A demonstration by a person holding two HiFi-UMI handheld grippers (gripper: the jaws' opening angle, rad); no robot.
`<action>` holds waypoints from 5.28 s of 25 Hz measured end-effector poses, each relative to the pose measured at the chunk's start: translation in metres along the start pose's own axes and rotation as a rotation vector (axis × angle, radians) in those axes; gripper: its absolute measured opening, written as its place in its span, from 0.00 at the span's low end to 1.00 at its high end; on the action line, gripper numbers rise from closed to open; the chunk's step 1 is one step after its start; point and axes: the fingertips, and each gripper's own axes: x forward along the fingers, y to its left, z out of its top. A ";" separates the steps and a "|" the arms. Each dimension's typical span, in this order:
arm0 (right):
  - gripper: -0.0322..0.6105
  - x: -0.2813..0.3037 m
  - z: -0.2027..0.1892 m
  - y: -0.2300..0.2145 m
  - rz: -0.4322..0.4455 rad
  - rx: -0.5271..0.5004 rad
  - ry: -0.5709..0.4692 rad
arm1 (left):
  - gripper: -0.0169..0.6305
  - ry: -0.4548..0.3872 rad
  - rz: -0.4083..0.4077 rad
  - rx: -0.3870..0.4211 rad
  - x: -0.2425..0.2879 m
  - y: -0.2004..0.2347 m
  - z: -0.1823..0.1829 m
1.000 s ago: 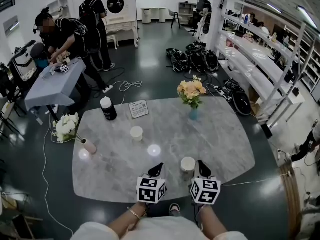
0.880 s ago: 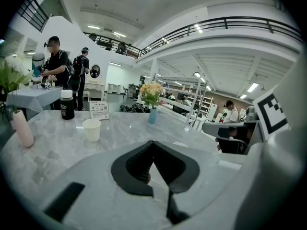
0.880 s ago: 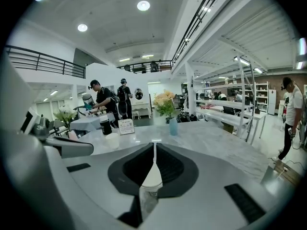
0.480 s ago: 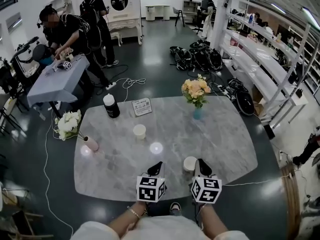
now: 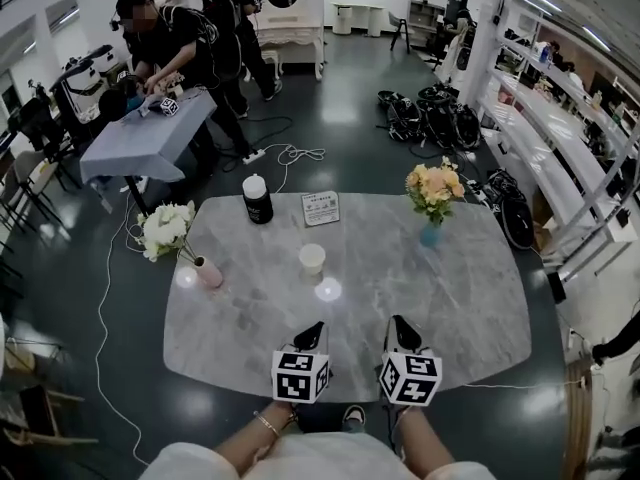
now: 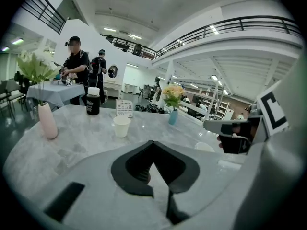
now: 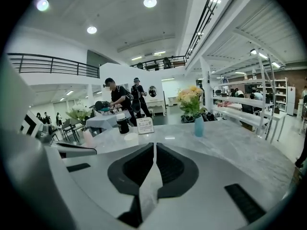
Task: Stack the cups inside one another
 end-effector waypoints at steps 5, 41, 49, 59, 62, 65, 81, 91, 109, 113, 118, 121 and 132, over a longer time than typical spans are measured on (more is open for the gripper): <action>0.08 0.028 0.000 0.039 0.074 -0.018 0.019 | 0.02 -0.004 0.075 -0.047 -0.014 0.042 -0.005; 0.32 0.209 -0.039 0.129 0.273 -0.084 0.194 | 0.02 0.065 0.316 -0.207 -0.033 0.171 -0.042; 0.37 0.238 -0.055 0.131 0.270 -0.088 0.221 | 0.02 0.089 0.335 -0.228 -0.031 0.183 -0.052; 0.41 0.265 -0.065 0.142 0.267 -0.098 0.234 | 0.02 0.102 0.338 -0.249 -0.032 0.199 -0.062; 0.42 0.270 -0.063 0.144 0.271 -0.101 0.228 | 0.02 0.103 0.338 -0.253 -0.032 0.201 -0.062; 0.42 0.274 -0.062 0.146 0.271 -0.111 0.223 | 0.02 0.108 0.338 -0.255 -0.034 0.202 -0.063; 0.42 0.281 -0.059 0.136 0.198 -0.095 0.185 | 0.02 0.120 0.345 -0.250 -0.039 0.210 -0.069; 0.42 0.255 -0.043 0.130 0.192 -0.062 0.162 | 0.02 0.100 0.308 -0.239 -0.034 0.194 -0.061; 0.42 0.154 -0.002 0.099 0.161 -0.059 0.110 | 0.02 0.031 0.199 -0.161 -0.037 0.138 -0.033; 0.42 0.127 0.004 0.088 0.150 -0.058 0.092 | 0.02 0.008 0.163 -0.146 -0.037 0.118 -0.026; 0.42 0.097 0.005 0.068 0.119 -0.058 0.079 | 0.02 -0.014 0.121 -0.128 -0.036 0.094 -0.021; 0.42 0.080 0.004 0.054 0.097 -0.045 0.072 | 0.02 -0.017 0.098 -0.128 -0.034 0.081 -0.020; 0.42 0.027 0.001 0.000 0.002 -0.015 0.052 | 0.02 -0.009 -0.033 -0.048 -0.007 0.017 -0.006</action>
